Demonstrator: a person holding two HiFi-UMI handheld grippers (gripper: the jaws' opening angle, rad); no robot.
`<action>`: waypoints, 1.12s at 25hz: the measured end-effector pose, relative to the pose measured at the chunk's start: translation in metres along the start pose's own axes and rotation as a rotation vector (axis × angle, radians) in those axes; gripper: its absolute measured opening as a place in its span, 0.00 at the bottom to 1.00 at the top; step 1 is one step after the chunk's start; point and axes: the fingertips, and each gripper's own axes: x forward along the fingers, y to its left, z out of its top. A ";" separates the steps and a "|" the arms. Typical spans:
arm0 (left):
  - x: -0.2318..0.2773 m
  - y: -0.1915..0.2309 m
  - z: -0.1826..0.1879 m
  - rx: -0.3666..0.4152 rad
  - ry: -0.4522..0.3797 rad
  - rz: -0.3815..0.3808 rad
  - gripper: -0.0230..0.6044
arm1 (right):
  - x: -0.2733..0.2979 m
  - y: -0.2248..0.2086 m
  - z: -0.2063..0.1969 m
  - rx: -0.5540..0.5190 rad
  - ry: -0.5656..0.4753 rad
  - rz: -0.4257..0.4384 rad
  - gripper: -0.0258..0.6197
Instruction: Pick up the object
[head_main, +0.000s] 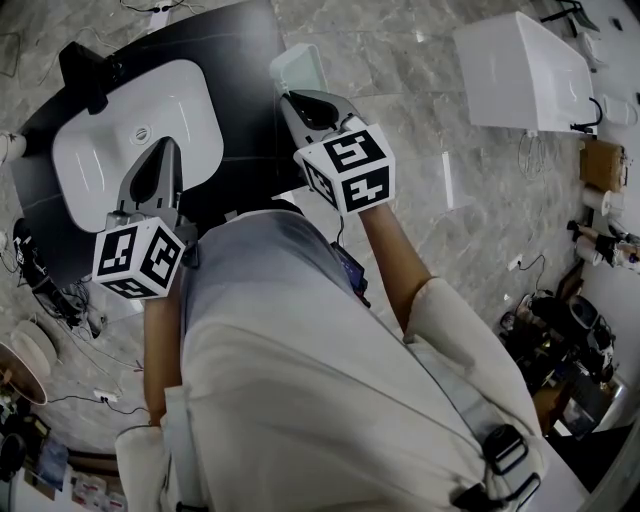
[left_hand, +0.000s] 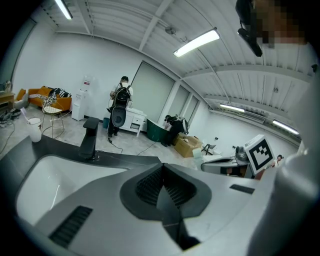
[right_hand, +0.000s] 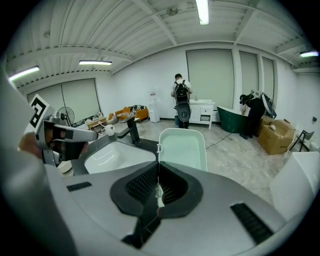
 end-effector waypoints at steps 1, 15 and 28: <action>0.000 -0.001 0.001 0.000 -0.003 0.001 0.04 | -0.003 0.000 0.001 0.001 -0.005 0.001 0.06; 0.000 -0.005 -0.005 -0.013 -0.022 0.012 0.04 | -0.025 0.004 0.003 0.000 -0.068 -0.008 0.06; -0.008 -0.009 -0.007 0.017 -0.057 0.032 0.04 | -0.046 0.004 0.005 0.014 -0.141 -0.028 0.06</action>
